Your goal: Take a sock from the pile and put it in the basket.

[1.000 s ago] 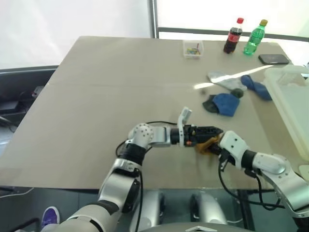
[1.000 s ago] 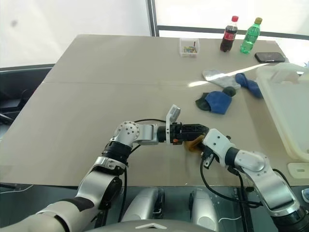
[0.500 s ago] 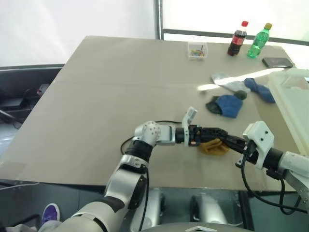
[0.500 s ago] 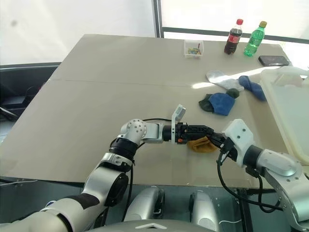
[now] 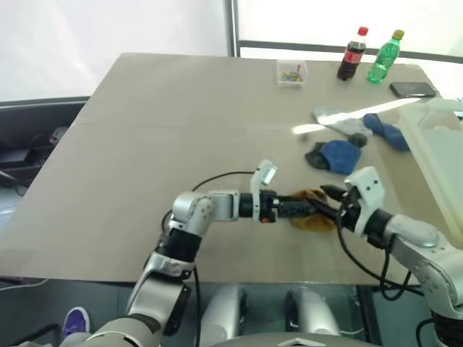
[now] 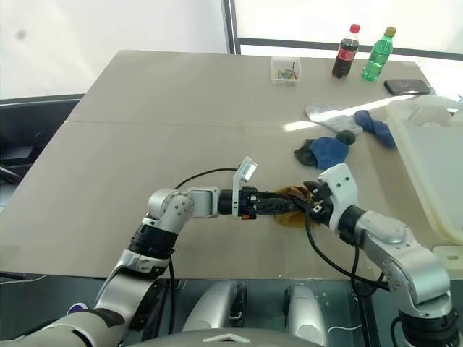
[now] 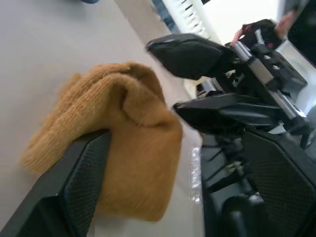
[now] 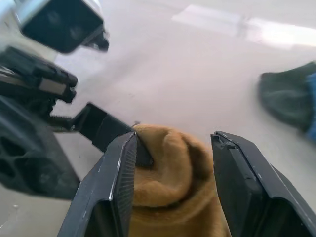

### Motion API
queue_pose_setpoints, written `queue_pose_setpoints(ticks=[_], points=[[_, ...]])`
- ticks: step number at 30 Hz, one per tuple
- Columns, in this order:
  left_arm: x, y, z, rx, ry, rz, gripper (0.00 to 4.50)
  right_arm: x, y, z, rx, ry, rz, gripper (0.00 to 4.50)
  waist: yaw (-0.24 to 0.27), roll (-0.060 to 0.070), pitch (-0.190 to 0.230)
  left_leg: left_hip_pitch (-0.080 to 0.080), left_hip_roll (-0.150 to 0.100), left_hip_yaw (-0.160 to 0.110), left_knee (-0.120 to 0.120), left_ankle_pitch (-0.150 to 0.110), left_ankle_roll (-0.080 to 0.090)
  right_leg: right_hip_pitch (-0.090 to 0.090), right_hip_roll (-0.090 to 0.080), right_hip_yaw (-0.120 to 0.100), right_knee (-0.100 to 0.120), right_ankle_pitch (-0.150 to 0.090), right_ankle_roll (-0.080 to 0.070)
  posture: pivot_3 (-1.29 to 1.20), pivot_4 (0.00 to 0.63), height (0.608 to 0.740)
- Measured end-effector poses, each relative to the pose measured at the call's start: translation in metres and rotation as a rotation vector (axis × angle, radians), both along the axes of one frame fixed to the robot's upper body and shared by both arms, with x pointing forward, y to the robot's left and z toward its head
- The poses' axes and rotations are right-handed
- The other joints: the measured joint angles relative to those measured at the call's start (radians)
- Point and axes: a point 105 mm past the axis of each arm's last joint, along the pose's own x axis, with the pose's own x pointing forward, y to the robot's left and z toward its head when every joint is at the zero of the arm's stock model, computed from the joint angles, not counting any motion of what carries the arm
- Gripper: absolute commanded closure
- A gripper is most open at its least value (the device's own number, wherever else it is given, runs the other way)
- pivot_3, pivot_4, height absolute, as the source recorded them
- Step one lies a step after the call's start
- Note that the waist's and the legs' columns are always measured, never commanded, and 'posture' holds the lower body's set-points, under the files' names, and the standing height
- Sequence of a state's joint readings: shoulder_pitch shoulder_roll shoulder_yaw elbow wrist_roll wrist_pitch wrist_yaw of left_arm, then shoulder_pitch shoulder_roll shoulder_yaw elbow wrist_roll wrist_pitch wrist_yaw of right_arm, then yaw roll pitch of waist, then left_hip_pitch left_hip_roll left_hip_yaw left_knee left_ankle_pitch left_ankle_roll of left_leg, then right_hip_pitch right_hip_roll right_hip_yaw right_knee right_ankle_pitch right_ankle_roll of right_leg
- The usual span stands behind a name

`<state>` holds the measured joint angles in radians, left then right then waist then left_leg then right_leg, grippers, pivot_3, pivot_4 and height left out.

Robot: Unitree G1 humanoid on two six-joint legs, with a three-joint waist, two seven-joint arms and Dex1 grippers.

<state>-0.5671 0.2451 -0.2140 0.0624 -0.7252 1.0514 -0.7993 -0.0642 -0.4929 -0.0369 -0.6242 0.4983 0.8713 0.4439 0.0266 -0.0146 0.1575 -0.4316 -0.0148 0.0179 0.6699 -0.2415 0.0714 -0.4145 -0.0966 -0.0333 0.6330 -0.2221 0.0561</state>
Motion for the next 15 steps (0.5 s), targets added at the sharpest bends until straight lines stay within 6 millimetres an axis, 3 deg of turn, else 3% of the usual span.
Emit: queue_pose_setpoints(ticks=[5, 7, 15], points=[[-0.002, 0.009, -0.001, 0.035, -0.134, -0.005, 0.00, 0.008, 0.000, -0.007, -0.012, 0.025, -0.016, 2.07, -0.004, 0.001, 0.001, 0.000, 0.000, 0.000, 0.000, 0.000, 0.000, 0.000, 0.000, 0.000, 0.000, 0.000, 0.000, 0.00, 0.150, 0.729], [0.001, 0.014, 0.005, 0.043, -0.237, 0.008, 0.00, 0.008, -0.006, -0.017, -0.113, 0.040, -0.027, 2.07, -0.004, 0.001, 0.001, 0.000, 0.000, 0.000, 0.000, 0.000, 0.000, 0.000, 0.000, 0.000, -0.001, 0.000, 0.000, 0.00, 0.150, 0.729], [0.002, 0.018, 0.007, 0.054, -0.313, 0.028, 0.00, 0.006, -0.012, -0.019, -0.213, 0.048, -0.049, 2.07, -0.005, 0.001, 0.001, 0.000, 0.000, 0.001, 0.000, 0.000, 0.001, 0.000, 0.005, -0.001, 0.000, 0.000, 0.000, 0.00, 0.150, 0.729]])
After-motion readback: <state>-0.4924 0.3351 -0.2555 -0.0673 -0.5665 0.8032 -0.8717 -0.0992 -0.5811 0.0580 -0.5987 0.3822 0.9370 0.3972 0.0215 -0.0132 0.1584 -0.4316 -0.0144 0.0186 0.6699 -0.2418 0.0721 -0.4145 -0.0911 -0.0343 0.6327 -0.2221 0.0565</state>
